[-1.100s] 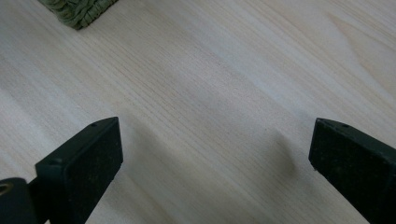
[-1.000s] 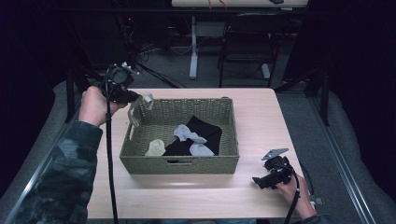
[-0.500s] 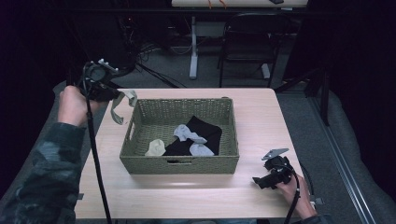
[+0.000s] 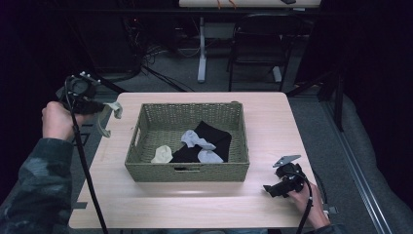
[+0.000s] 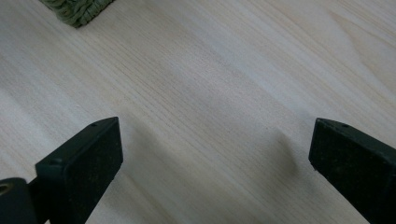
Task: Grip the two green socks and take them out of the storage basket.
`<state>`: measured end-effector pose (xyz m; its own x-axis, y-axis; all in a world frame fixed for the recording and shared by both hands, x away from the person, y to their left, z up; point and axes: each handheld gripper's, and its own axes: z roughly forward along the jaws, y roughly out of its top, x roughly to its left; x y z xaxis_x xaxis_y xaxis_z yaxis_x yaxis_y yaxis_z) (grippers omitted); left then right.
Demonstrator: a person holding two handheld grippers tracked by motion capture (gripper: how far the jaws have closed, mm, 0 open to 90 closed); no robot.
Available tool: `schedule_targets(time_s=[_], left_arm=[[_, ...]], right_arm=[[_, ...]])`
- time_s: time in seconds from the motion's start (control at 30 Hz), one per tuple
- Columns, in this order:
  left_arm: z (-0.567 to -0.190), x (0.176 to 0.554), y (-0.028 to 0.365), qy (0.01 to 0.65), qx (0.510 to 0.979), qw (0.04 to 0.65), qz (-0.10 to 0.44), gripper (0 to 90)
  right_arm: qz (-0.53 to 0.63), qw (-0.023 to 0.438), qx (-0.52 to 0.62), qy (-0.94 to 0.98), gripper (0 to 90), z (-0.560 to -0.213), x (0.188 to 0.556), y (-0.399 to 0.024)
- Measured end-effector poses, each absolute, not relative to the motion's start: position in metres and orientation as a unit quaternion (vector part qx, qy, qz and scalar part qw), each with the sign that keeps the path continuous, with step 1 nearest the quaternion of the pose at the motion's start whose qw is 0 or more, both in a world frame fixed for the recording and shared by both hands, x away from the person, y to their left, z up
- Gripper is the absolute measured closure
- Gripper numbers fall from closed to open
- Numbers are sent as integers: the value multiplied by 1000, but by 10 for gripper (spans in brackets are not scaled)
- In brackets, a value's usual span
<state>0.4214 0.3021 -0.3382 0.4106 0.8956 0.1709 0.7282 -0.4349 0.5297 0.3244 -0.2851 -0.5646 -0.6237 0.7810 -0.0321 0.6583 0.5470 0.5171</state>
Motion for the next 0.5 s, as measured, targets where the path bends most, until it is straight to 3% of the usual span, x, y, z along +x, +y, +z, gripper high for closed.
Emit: schedule_targets(time_s=[0.5], left_arm=[[-439, 436, 321, 539, 809, 165, 165, 879]], right_arm=[[229, 130, 413, 872, 20, -565, 325, -285]])
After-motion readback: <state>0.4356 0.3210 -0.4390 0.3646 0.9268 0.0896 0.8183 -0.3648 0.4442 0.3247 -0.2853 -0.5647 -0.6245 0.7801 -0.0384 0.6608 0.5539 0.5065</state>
